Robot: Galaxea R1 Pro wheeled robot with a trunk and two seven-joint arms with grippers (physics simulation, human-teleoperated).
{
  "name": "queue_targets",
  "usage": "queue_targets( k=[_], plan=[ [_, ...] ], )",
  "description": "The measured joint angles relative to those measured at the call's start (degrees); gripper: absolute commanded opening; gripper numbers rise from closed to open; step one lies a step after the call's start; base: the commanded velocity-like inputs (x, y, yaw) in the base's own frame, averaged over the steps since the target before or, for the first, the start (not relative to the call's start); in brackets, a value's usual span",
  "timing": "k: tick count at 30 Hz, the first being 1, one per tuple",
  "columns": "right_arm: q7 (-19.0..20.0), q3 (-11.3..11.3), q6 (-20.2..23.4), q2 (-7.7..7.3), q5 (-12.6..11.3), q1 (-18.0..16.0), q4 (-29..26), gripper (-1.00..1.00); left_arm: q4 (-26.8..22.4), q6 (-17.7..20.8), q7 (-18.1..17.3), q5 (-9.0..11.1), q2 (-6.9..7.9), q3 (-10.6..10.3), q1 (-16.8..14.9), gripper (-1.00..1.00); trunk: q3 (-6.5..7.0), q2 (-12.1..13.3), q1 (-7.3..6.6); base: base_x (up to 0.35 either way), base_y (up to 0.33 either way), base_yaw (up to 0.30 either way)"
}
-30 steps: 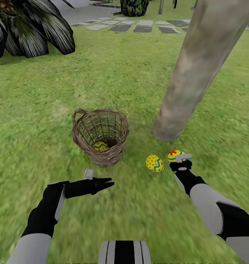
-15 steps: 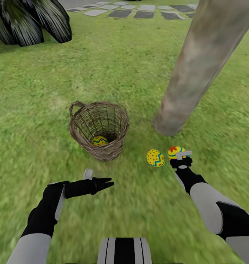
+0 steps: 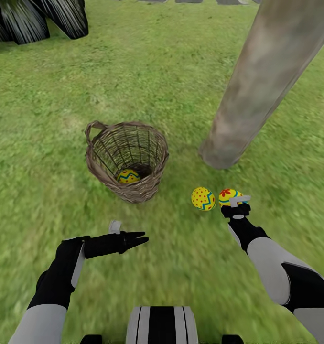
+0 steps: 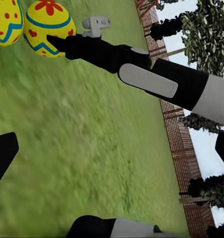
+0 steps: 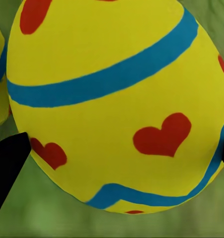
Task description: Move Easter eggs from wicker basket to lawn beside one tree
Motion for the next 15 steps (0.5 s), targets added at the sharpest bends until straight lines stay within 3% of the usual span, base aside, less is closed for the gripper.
queue_targets(
  k=[8,15],
  plan=[
    [0.0,0.0,0.1,0.00,0.0,0.0,0.0,-1.00,0.0,0.0,0.0,0.0,0.00,0.0,0.0,1.00,-1.34,-0.1,0.15,0.000,0.000,0.000],
    [0.0,0.0,0.1,-0.09,-0.1,0.0,0.0,-1.00,0.0,0.0,0.0,0.0,0.00,0.1,0.0,1.00,-1.34,-0.1,0.14,0.187,0.000,0.000]
  ],
)
